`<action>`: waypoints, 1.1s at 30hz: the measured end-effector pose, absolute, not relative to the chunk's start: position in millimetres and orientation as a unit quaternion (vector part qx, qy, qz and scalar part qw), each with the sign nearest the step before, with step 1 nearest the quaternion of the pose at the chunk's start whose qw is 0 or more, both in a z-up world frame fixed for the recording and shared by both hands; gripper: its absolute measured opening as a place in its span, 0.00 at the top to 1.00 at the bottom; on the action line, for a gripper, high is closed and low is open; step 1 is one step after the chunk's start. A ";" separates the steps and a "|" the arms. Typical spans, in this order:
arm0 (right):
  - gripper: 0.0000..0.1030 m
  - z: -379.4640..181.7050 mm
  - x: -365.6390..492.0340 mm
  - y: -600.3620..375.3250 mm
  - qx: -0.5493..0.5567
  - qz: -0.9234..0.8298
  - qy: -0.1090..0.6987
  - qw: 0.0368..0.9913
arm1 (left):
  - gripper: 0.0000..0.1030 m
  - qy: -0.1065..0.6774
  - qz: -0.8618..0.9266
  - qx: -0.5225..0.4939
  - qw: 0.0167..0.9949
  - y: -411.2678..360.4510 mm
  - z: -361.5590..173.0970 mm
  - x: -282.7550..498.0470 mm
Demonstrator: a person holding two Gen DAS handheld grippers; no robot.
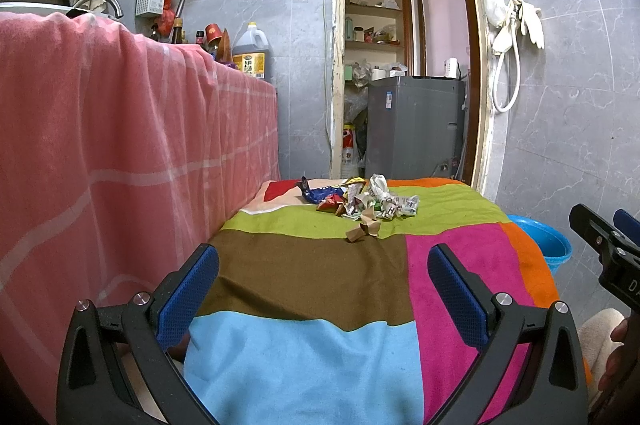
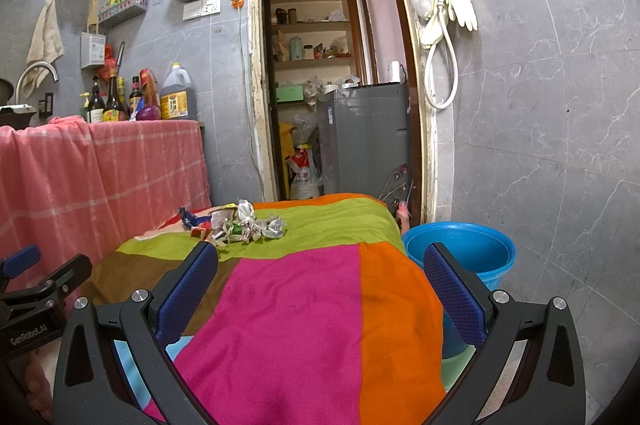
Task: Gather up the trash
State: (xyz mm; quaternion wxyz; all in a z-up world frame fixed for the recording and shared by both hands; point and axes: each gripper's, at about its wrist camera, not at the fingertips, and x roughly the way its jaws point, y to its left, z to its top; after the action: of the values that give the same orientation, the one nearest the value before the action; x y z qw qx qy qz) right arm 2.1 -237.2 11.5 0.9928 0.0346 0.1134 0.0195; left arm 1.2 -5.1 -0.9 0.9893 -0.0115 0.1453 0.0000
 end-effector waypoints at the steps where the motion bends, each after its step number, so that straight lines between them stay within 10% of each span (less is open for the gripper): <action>1: 0.00 11.6 2.2 -237.2 0.035 0.020 0.114 0.993 | 0.01 0.145 0.000 -0.012 0.989 -5.4 -1.4 0.7; 27: 0.00 20.2 141.5 -238.5 0.017 0.133 0.182 0.974 | 0.01 0.281 -0.045 -0.044 0.958 -0.7 -12.4 141.1; 33: 0.10 7.7 192.3 -229.9 0.007 0.163 0.225 0.961 | 0.16 0.324 -0.073 -0.036 0.942 -7.6 -24.7 181.7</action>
State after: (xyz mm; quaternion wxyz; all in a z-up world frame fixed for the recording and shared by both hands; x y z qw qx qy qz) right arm 192.3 -229.9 7.7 0.9606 0.0068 0.2247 0.1633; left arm 181.7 -7.6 -24.7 0.9424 -0.0361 0.3244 -0.0735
